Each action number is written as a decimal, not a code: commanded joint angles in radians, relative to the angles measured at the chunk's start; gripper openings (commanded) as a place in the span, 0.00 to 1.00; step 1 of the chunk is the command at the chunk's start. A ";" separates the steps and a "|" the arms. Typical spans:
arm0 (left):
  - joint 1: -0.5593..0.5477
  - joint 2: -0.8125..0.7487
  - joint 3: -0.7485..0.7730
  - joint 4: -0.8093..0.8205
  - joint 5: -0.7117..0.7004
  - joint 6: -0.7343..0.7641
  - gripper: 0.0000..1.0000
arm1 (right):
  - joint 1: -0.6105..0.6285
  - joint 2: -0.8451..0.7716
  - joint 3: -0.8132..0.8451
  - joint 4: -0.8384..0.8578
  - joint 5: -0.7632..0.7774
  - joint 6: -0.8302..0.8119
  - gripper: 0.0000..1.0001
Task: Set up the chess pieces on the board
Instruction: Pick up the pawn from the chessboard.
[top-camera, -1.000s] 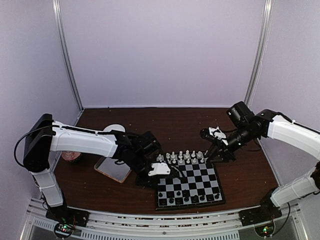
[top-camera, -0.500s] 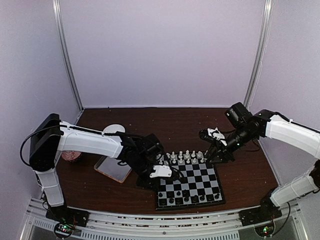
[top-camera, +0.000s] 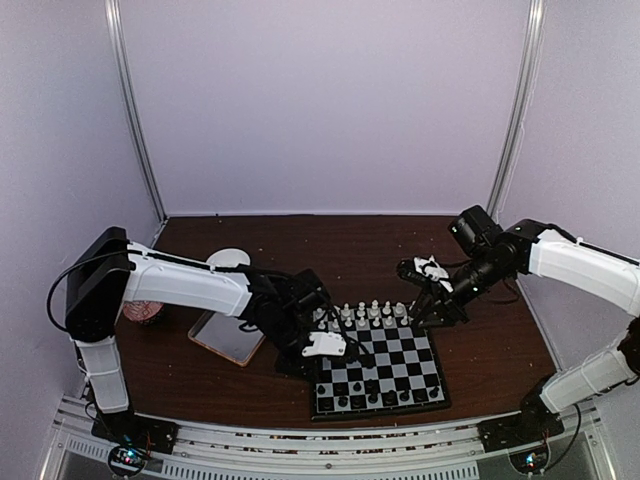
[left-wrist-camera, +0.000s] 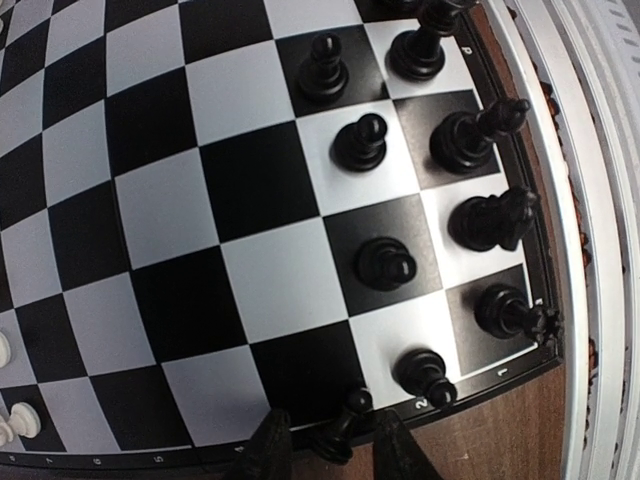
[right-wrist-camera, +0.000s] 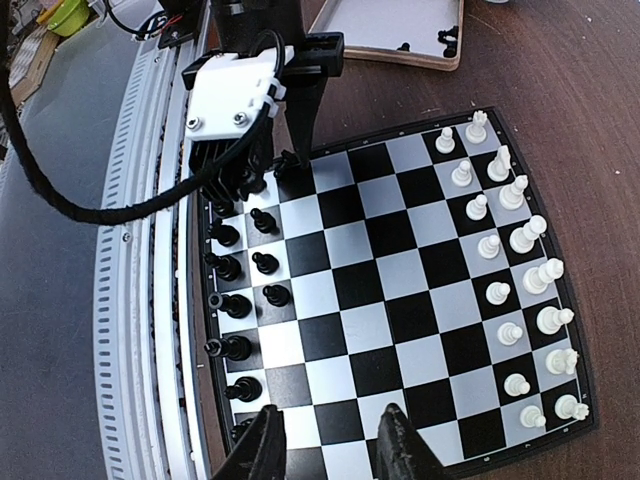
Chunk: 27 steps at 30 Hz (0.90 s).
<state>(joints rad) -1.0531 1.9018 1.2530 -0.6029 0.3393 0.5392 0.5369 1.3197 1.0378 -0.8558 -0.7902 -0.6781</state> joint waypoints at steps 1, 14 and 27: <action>-0.008 0.023 0.009 -0.005 -0.013 0.022 0.29 | -0.007 0.007 0.002 -0.003 -0.023 -0.009 0.33; -0.019 0.005 -0.015 -0.027 -0.090 0.032 0.28 | -0.006 0.010 0.003 -0.003 -0.024 -0.005 0.33; -0.027 -0.042 -0.029 -0.028 -0.110 0.025 0.28 | -0.006 0.021 0.006 -0.001 -0.026 -0.001 0.33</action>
<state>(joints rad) -1.0748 1.8862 1.2320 -0.6075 0.2398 0.5568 0.5365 1.3315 1.0378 -0.8558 -0.7963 -0.6777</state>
